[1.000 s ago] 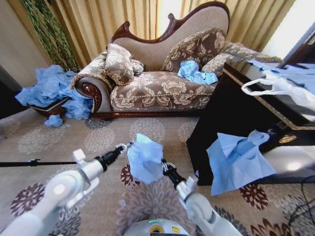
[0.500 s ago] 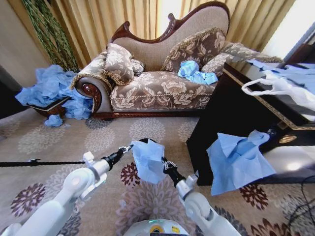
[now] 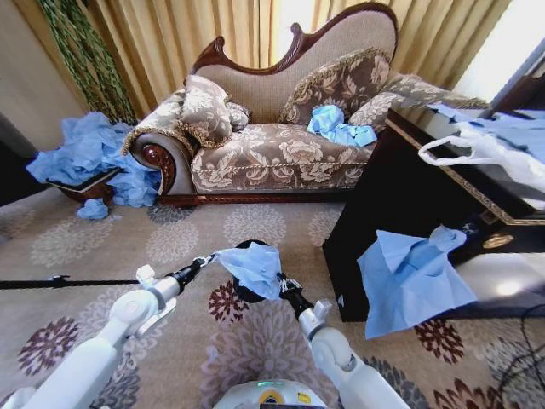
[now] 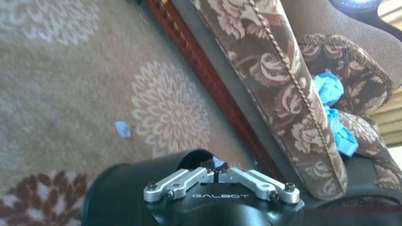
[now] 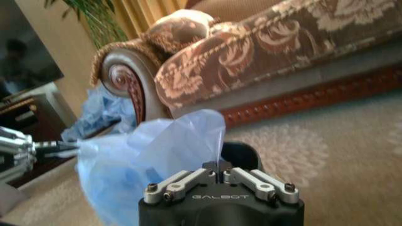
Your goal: Place a garbage bag over the trash bin.
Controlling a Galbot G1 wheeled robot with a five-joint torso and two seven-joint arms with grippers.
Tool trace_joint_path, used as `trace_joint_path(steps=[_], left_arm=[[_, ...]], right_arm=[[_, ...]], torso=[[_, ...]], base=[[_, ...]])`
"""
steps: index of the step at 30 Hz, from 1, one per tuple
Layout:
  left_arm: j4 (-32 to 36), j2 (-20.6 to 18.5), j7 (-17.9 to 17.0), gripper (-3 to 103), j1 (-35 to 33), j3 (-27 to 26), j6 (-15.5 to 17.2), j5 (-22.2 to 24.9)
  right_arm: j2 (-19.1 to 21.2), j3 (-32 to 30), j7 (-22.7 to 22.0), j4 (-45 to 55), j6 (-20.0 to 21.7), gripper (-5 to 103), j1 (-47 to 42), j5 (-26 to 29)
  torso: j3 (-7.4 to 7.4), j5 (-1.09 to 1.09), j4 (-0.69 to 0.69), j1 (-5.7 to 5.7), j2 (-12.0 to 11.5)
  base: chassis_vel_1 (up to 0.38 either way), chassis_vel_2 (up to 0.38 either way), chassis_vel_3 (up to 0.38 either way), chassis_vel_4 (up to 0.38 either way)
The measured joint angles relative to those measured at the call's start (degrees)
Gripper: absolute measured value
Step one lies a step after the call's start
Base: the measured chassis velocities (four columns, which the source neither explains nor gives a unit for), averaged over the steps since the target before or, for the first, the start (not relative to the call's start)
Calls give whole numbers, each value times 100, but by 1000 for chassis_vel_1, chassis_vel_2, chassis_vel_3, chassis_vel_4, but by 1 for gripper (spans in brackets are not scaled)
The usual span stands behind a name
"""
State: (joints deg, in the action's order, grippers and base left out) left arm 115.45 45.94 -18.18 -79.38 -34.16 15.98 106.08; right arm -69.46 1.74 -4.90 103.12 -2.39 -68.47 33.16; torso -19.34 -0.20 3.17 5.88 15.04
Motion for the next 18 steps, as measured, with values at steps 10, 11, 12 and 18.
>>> trace_joint_path(steps=[10,11,12,18], left_arm=[[-102,-38,270,0,-212,70,78,-923],[-92,-52,354,6,-271,51,88,-1011],[-92,-52,354,6,-271,51,88,-1011],[-47,-98,538,27,-386,-105,96,-1132]], right_arm=[[-209,299,-46,-118,-49,0,705,94],[-229,326,-46,-133,-43,0,727,96],[-229,326,-46,-133,-43,0,727,96],[-336,443,-69,-143,-20,0,711,80]], torso=[[0,0,0,0,0],[0,0,-1,0,0],[0,0,-1,0,0],[0,0,-1,0,0]], base=[[0,0,0,0],[0,0,0,0],[0,0,0,0],[0,0,0,0]])
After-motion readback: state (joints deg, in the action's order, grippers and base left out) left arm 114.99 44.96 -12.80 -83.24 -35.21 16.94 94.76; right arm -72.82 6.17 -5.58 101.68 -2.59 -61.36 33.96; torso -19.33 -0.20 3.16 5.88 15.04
